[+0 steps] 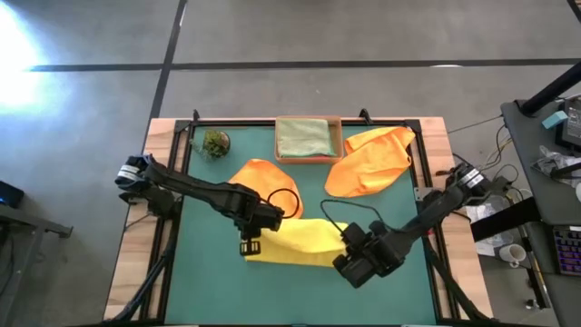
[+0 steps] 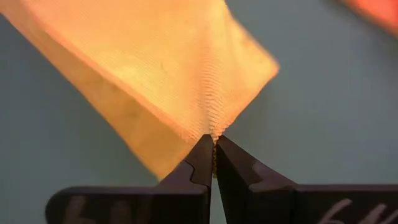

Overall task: Fold microfiber towels
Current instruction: Fold the yellow microfiber towel

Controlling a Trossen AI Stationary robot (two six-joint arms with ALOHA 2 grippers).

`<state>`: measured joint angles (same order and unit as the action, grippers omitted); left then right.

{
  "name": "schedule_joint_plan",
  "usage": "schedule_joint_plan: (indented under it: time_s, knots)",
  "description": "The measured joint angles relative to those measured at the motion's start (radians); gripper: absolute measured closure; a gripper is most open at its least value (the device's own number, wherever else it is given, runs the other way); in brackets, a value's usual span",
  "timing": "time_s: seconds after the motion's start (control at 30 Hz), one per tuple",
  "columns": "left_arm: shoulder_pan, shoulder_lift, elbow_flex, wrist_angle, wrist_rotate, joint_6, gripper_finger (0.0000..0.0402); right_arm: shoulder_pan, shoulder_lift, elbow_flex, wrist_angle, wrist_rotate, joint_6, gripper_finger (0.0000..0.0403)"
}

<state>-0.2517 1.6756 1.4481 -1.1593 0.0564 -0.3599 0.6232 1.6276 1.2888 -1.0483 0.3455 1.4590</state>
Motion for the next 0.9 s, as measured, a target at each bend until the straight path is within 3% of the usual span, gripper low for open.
schedule_joint_plan:
  time_s: [0.2,0.4,0.7,0.9]
  knots:
    - [-0.017,0.000,-0.019,-0.001,0.060,-0.006,0.0307,0.029,0.067,-0.001,0.065,-0.061,0.049,0.0394]
    - [-0.030,-0.001,-0.068,-0.001,0.126,-0.032,0.0272,0.051,0.111,-0.001,0.137,-0.100,0.077,0.0394]
    - [-0.025,-0.006,-0.141,-0.011,0.123,-0.035,0.0262,0.060,0.128,-0.001,0.188,-0.141,0.076,0.0392]
    - [-0.025,-0.018,-0.147,-0.017,0.123,-0.035,0.0263,0.064,0.063,-0.001,0.190,-0.143,0.063,0.0361]
